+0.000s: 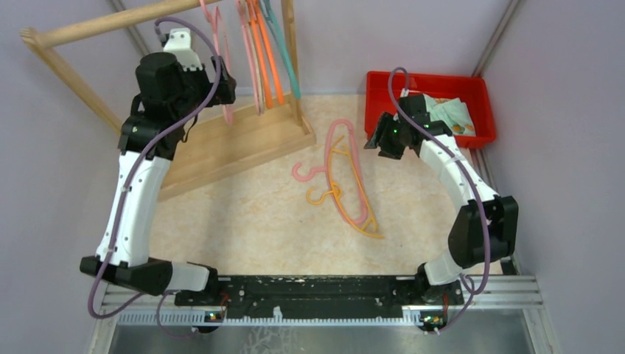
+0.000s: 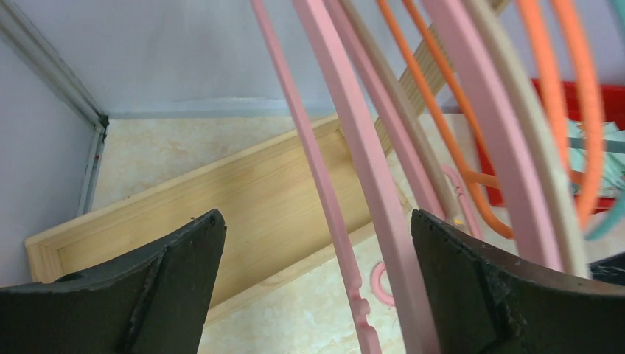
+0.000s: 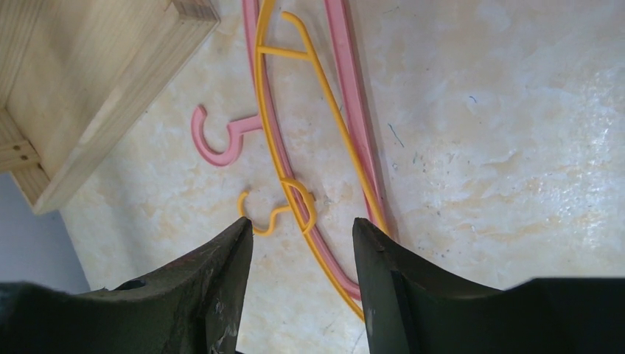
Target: Organize the hangers
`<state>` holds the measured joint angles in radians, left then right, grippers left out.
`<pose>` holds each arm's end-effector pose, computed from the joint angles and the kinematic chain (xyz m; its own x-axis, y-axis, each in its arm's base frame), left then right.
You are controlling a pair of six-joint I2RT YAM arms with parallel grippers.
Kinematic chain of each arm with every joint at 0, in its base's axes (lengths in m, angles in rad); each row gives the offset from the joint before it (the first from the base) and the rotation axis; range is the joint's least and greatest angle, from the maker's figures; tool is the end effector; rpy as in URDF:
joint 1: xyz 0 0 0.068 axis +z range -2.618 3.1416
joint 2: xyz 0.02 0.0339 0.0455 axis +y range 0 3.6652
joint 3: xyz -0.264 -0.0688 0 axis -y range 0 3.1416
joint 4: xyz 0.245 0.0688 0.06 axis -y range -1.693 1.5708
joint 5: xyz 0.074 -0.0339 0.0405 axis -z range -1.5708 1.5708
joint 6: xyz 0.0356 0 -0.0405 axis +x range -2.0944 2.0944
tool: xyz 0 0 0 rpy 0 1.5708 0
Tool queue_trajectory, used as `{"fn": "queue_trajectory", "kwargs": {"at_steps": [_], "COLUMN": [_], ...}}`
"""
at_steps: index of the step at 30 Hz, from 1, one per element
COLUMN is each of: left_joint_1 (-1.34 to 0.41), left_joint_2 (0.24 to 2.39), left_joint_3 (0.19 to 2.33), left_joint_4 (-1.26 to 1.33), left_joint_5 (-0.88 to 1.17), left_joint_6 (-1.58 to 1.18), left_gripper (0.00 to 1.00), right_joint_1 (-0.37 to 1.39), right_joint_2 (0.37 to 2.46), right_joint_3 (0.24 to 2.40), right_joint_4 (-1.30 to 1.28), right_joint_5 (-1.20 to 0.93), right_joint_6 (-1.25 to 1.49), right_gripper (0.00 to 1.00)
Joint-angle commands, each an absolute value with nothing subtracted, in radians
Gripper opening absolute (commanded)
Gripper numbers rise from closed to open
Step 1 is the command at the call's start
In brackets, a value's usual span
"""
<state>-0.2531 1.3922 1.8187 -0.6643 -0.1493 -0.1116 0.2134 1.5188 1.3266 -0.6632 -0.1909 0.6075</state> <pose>0.2699 -0.0644 0.5036 -0.2386 -0.0520 -0.9697 0.0816 0.9940 -0.0734 0.3208 0.0764 0.3070 -0.7938 0.4014 -0.4568 0.1505 0.8575 0.4920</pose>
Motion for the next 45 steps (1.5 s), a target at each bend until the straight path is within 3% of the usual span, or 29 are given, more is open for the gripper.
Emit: {"fn": "queue_trajectory", "kwargs": {"at_steps": [1, 10, 19, 40, 45], "left_joint_1": [-0.245, -0.245, -0.245, -0.245, -0.245], "left_joint_2": [1.296, 1.147, 0.942, 0.739, 0.737], "left_joint_3": [1.768, 1.696, 1.387, 1.105, 1.104], "left_joint_4": [-0.624, -0.69, -0.679, -0.667, -0.681], "left_joint_5": [-0.05, 0.069, 0.109, 0.165, 0.173], "left_joint_6": [-0.119, -0.2, -0.29, -0.373, -0.374], "left_gripper": [1.0, 1.0, 1.0, 1.0, 1.0], "right_joint_1": [0.235, 0.444, 0.536, 0.571, 0.581], "right_joint_2": [1.541, 1.713, 1.828, 2.028, 2.06], "right_joint_3": [1.353, 1.437, 1.412, 1.522, 1.512], "right_joint_4": [-0.676, -0.711, -0.624, -0.57, -0.555], "right_joint_5": [-0.207, -0.119, -0.112, -0.1, -0.109], "right_joint_6": [0.466, 0.245, 0.261, 0.279, 0.281], "right_gripper": [0.53, 0.53, 0.49, 0.45, 0.34]}}
